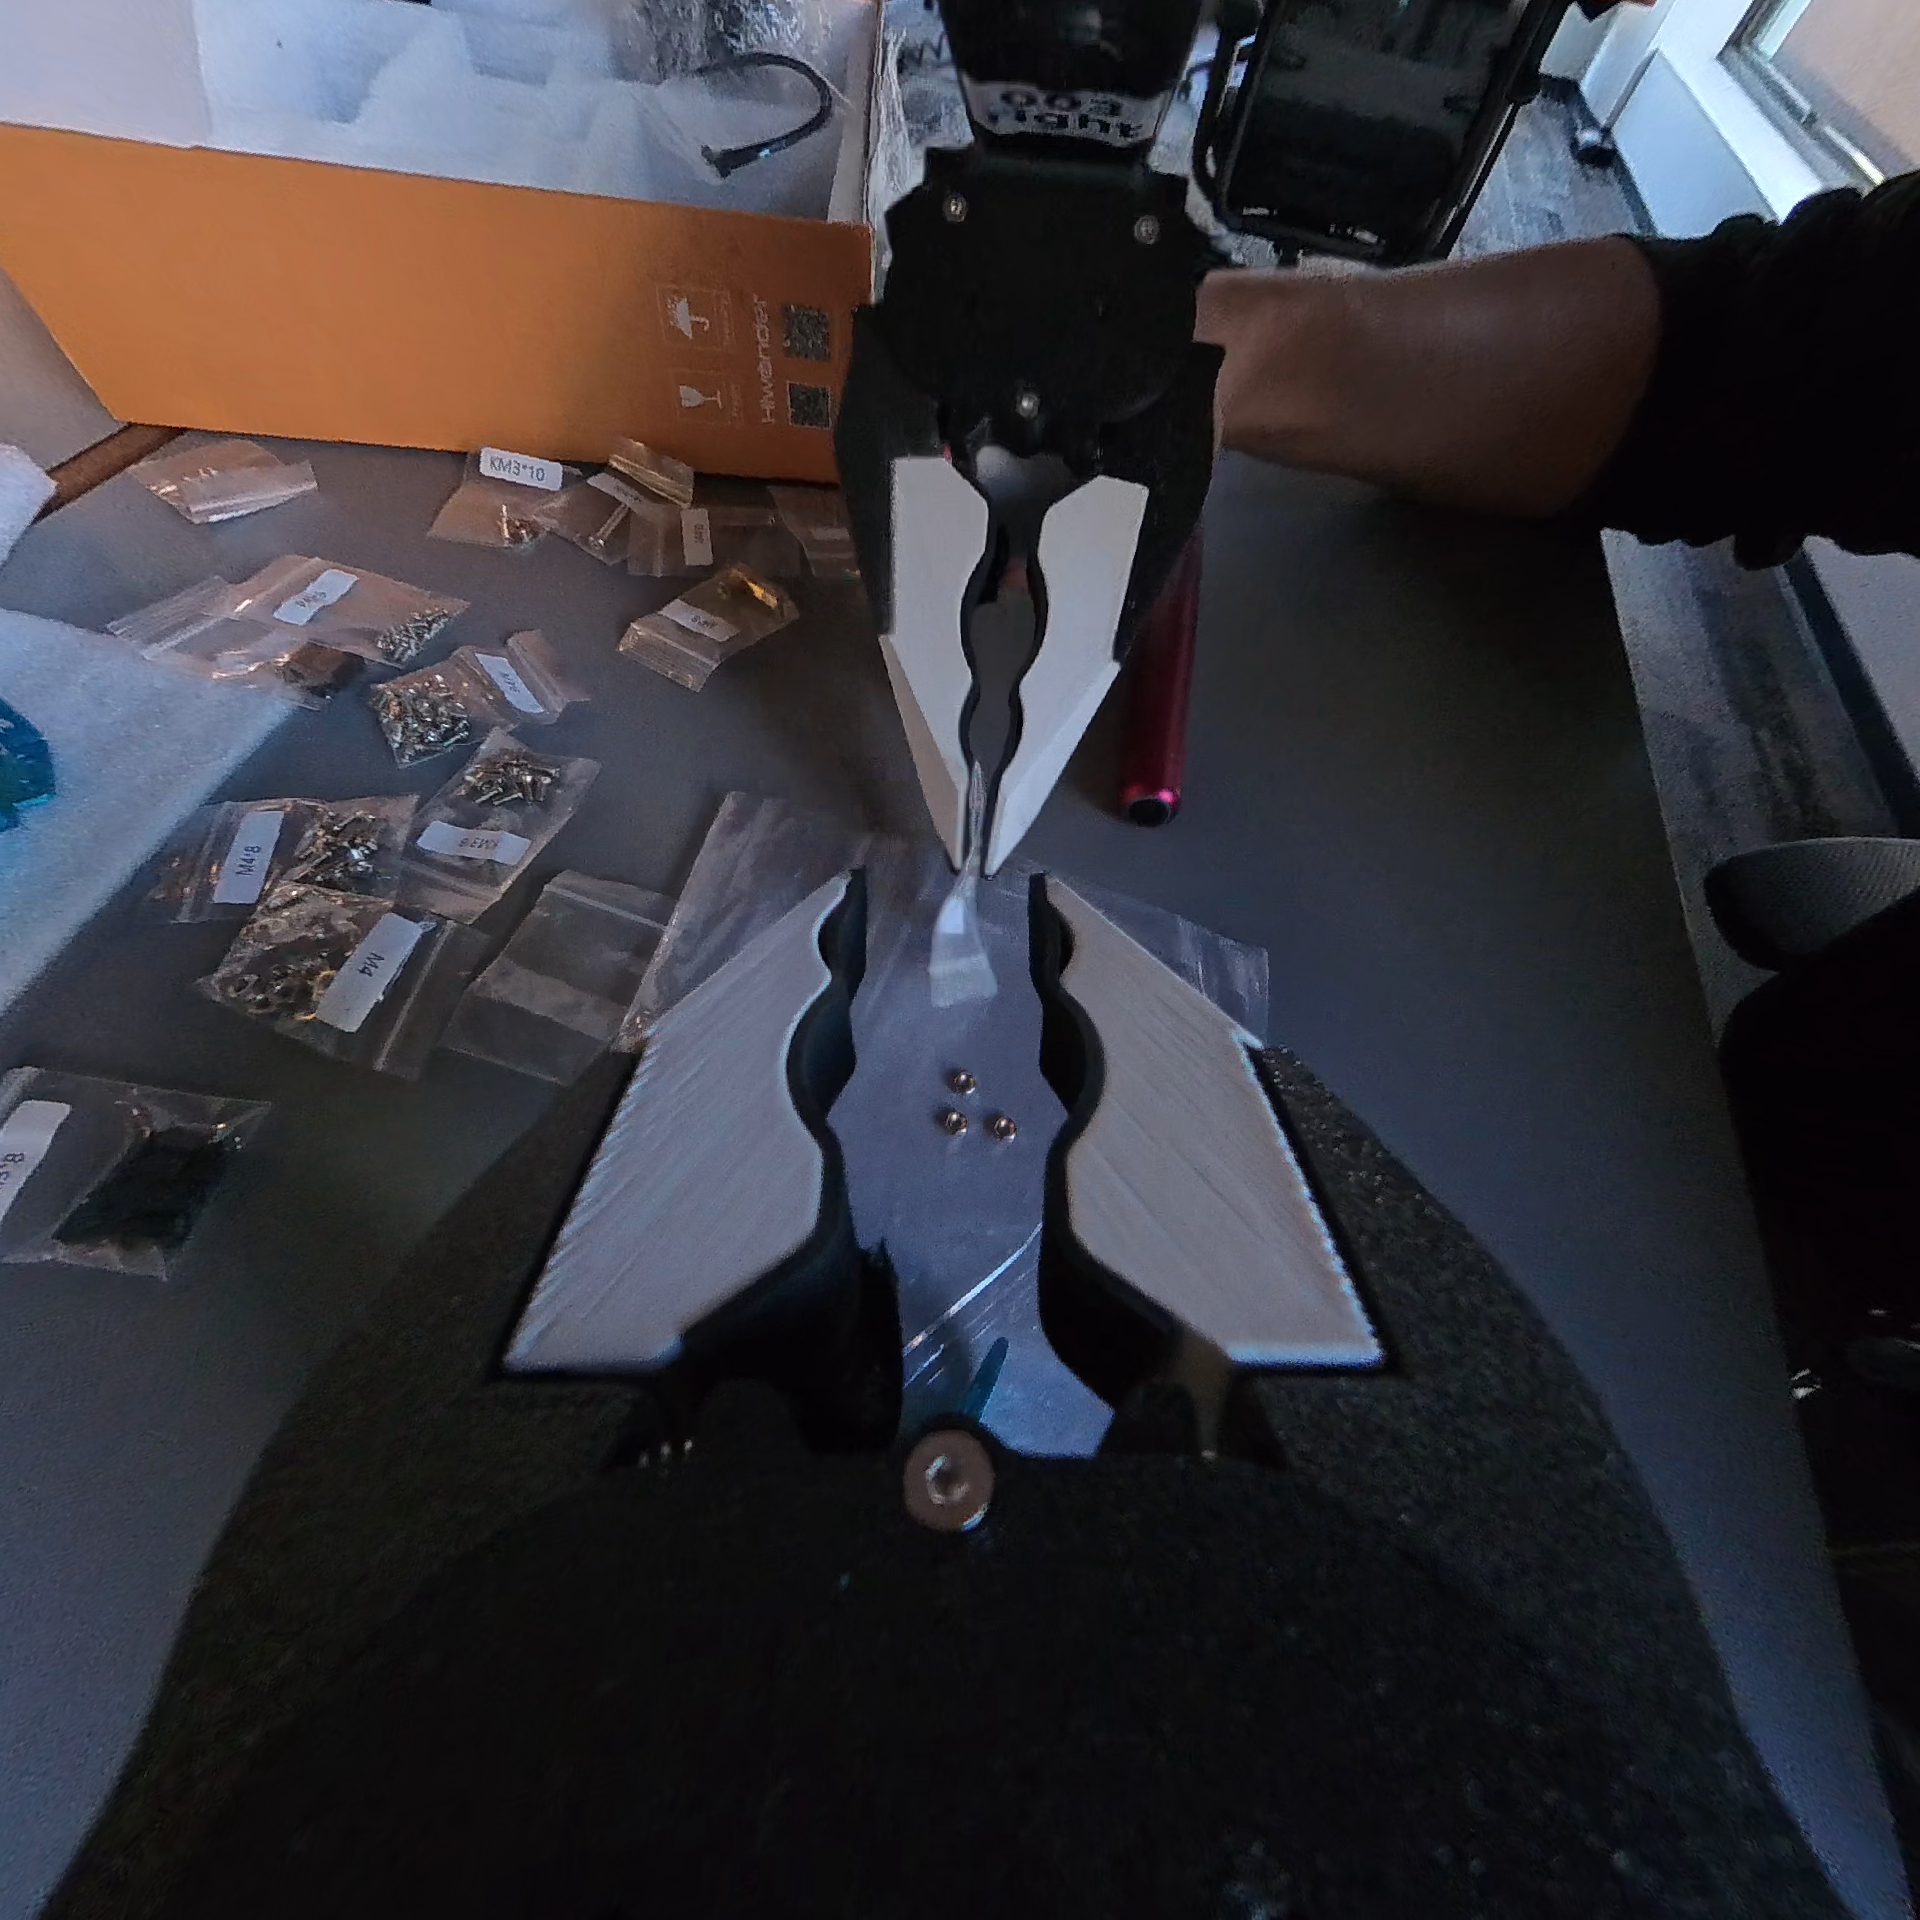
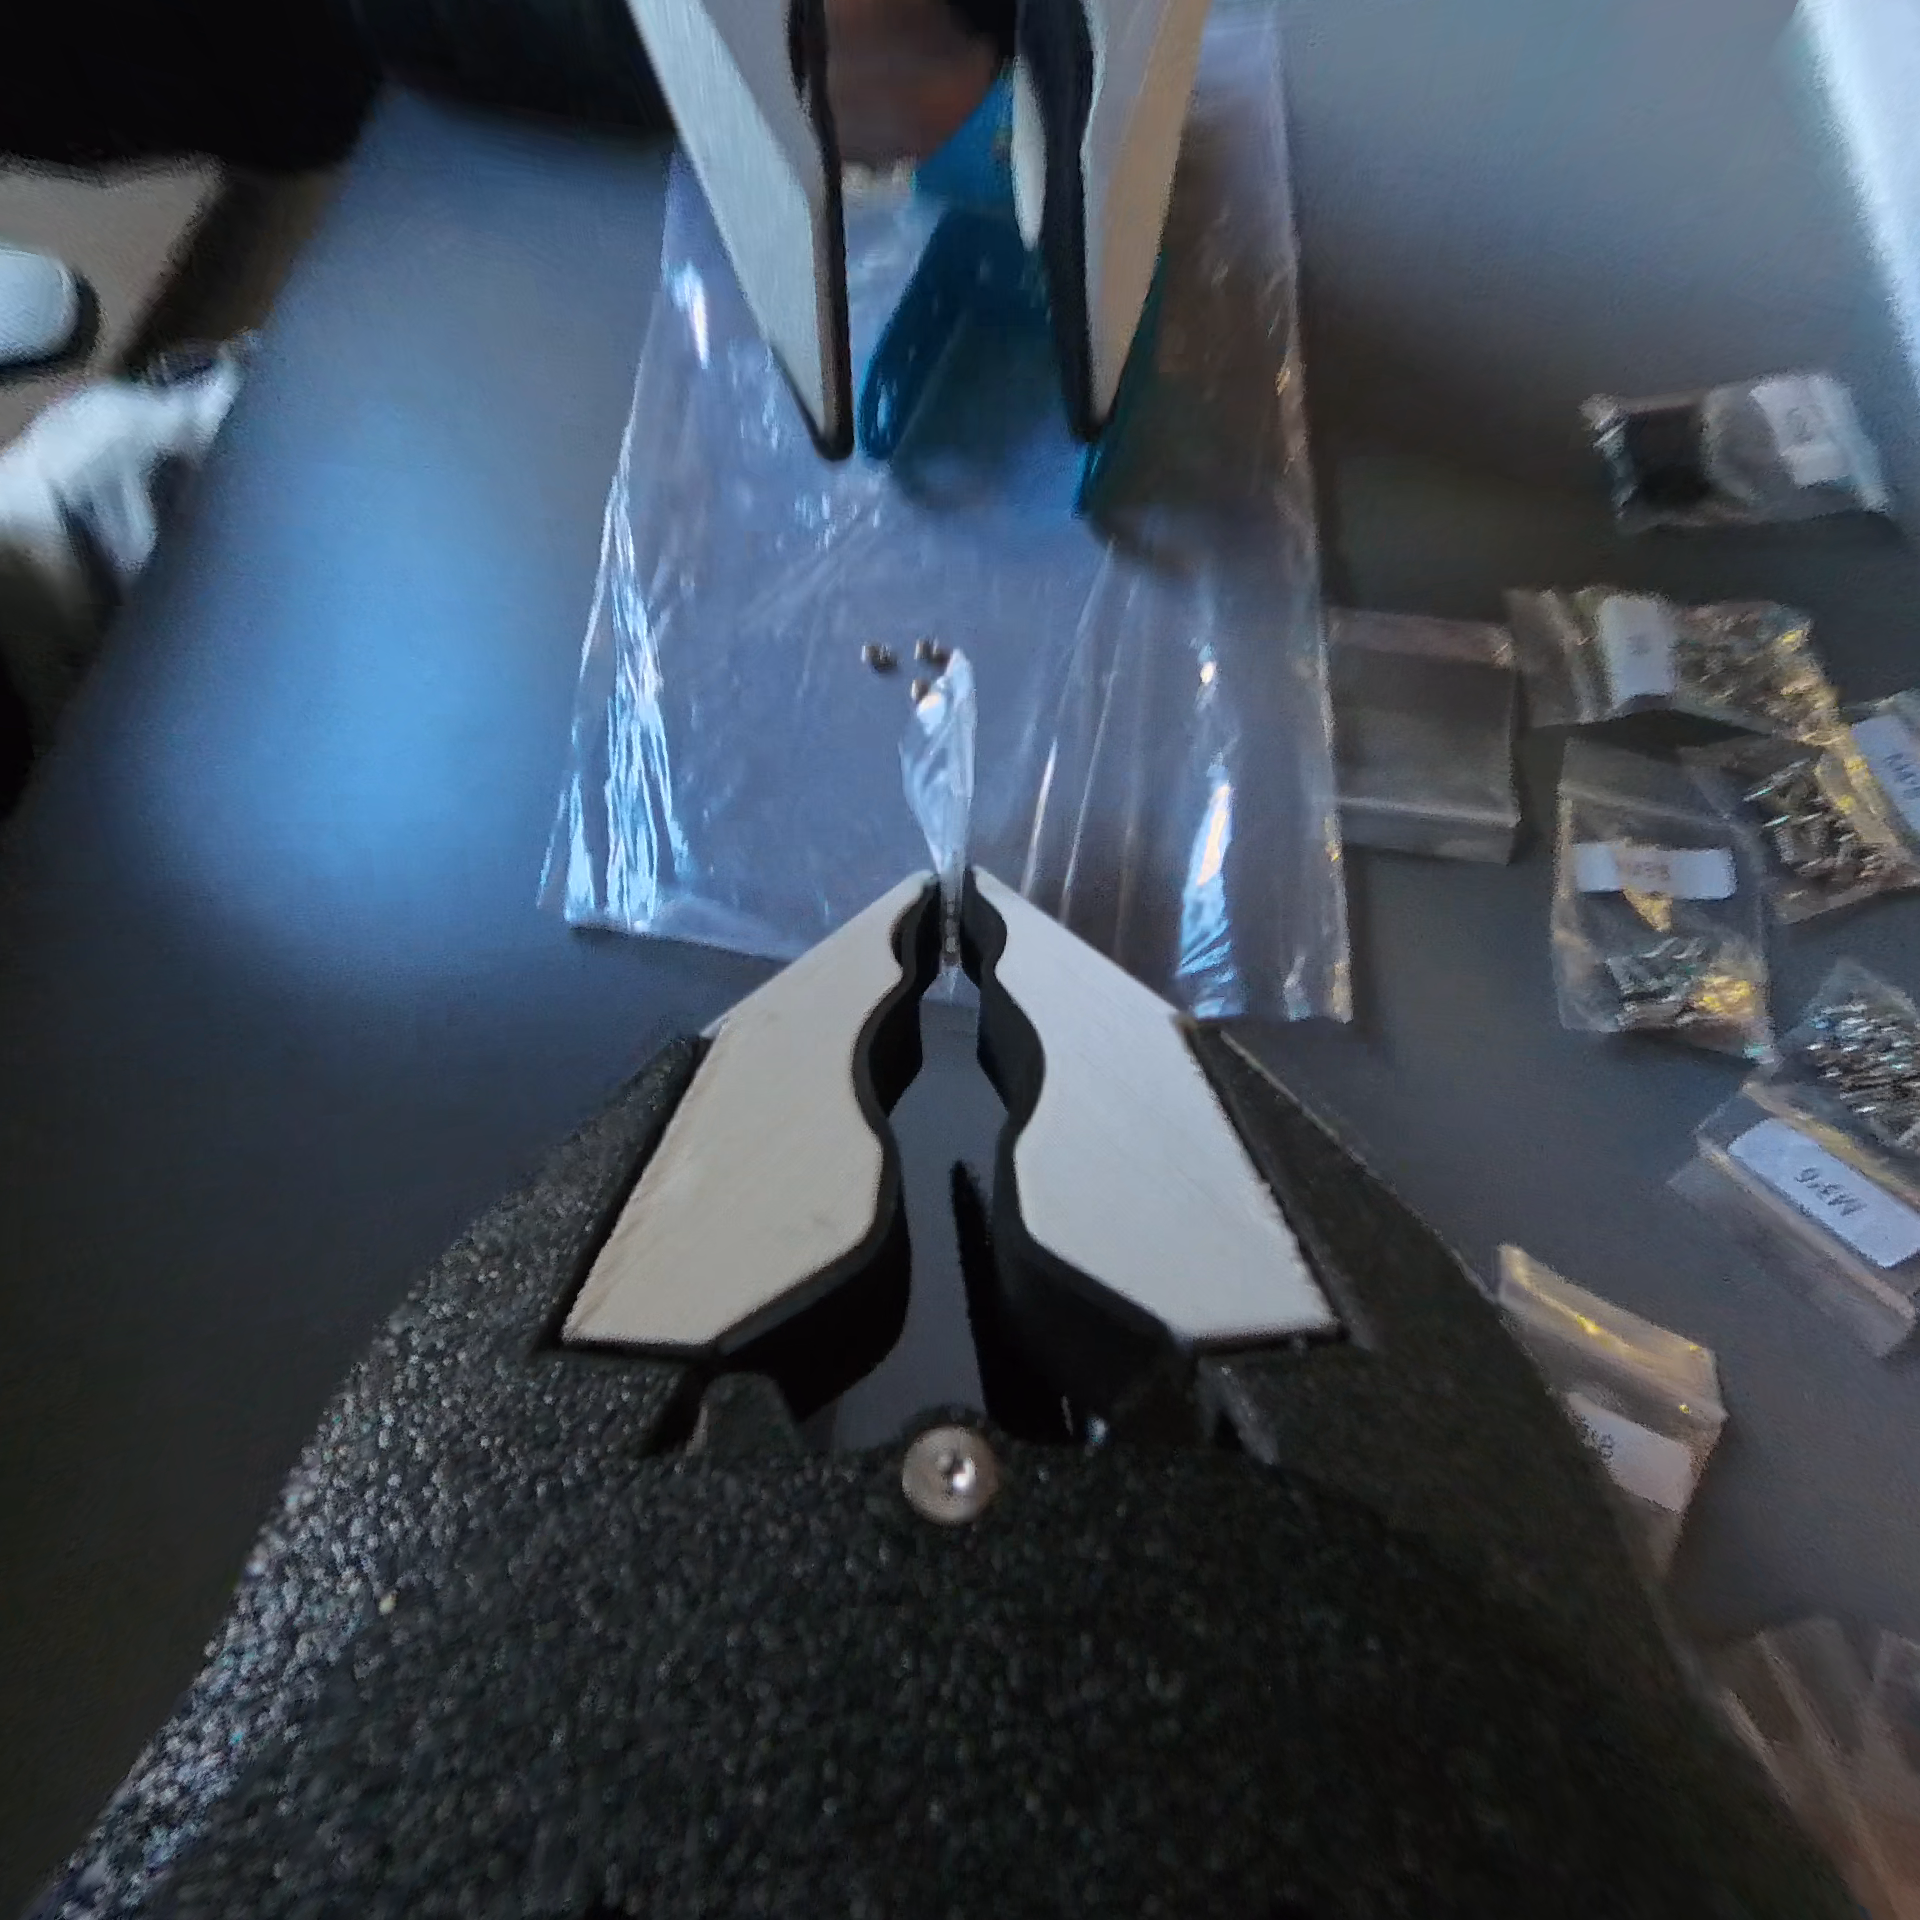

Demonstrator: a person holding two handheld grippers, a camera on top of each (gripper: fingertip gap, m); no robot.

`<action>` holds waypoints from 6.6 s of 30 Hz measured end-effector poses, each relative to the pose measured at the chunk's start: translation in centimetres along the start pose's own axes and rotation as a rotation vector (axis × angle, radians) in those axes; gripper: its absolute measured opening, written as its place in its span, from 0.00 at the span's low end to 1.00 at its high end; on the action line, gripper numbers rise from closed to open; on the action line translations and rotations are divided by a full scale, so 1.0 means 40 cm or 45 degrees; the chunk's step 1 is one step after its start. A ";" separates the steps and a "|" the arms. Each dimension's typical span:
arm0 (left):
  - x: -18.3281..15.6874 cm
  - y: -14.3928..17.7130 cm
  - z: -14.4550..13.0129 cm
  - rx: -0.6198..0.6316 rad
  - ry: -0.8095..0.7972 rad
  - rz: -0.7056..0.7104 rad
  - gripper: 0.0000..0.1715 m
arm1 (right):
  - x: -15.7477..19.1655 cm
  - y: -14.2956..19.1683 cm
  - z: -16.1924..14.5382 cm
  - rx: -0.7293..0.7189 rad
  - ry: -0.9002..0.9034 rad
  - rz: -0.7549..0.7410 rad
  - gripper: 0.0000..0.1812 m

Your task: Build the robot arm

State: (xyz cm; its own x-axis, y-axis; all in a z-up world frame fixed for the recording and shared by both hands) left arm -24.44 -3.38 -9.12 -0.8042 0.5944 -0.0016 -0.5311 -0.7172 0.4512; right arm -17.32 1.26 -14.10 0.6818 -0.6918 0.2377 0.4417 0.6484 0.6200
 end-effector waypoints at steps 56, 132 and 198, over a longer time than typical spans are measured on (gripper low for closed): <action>-0.057 -0.011 0.067 -0.275 0.121 -0.067 0.01 | 0.060 0.088 0.140 -0.580 0.073 0.191 0.01; -0.029 0.004 0.032 -0.151 -0.027 0.023 0.08 | 0.048 0.084 0.120 -0.519 0.008 0.178 0.01; -0.017 -0.007 0.018 -0.121 -0.048 0.082 0.00 | 0.030 0.073 0.108 -0.508 -0.037 0.138 0.01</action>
State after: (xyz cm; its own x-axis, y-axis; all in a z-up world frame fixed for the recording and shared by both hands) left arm -23.55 -3.32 -8.59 -0.8278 0.5579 0.0591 -0.5028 -0.7846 0.3628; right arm -17.74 0.96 -8.78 0.7226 -0.6179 0.3098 0.5637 0.7862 0.2531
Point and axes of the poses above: each gripper's, where its closed fingertips meet, y back along the fingers, z out of its top, x = y × z across the jaws, the point moved 3 cm from there along y, back along the fingers, and after that the axes turned 15 degrees about z, right-handed, at the moved point
